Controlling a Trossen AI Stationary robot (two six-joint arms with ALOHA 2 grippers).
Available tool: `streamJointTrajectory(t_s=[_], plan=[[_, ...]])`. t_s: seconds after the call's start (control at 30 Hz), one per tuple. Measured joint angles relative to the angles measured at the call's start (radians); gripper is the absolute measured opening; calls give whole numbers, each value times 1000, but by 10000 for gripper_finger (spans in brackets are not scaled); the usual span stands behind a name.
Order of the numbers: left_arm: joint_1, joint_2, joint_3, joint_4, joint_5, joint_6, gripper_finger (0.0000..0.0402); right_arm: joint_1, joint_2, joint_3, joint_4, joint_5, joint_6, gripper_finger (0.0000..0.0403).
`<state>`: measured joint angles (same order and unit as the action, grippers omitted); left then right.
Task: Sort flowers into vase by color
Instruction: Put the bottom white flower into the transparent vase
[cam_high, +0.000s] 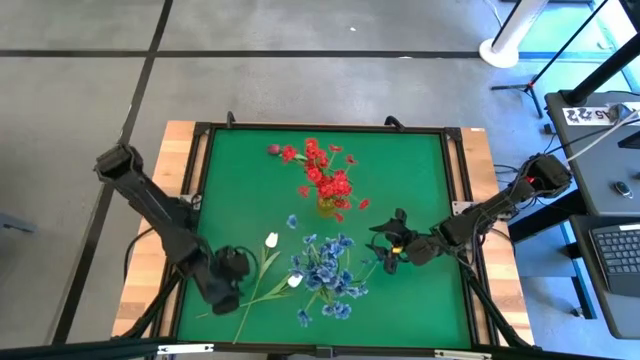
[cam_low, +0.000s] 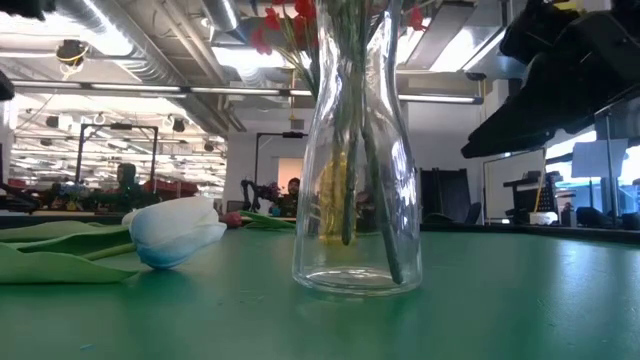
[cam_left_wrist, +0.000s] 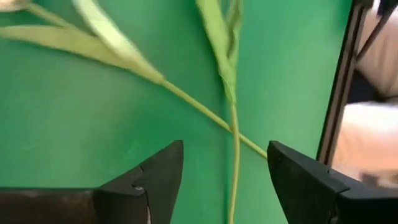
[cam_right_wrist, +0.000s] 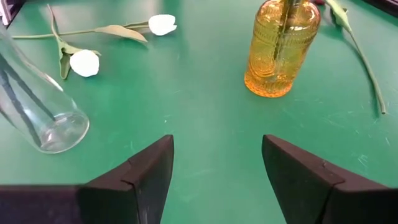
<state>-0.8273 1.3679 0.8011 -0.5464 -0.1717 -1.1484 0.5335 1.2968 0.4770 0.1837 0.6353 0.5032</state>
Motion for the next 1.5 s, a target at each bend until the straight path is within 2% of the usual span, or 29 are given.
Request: streamJointTrajectory(t_s=[0.2,0.33,1.0,1.17,1.37,1.5], plan=[[-54,220,203,-164,3,88,220,0,0,0,0,0,20,243],[-81,322,297,-238,3,103,220,2,0,0,1,0,34,243],[-92,476,314,-227,82,2,212,3,0,0,0,0,41,243],[-92,480,314,-242,64,-60,151,3,0,0,0,0,41,243],[-91,481,314,-292,54,-143,24,3,0,0,0,0,41,243],[-91,469,312,-307,52,-159,9,3,0,0,0,0,41,243]])
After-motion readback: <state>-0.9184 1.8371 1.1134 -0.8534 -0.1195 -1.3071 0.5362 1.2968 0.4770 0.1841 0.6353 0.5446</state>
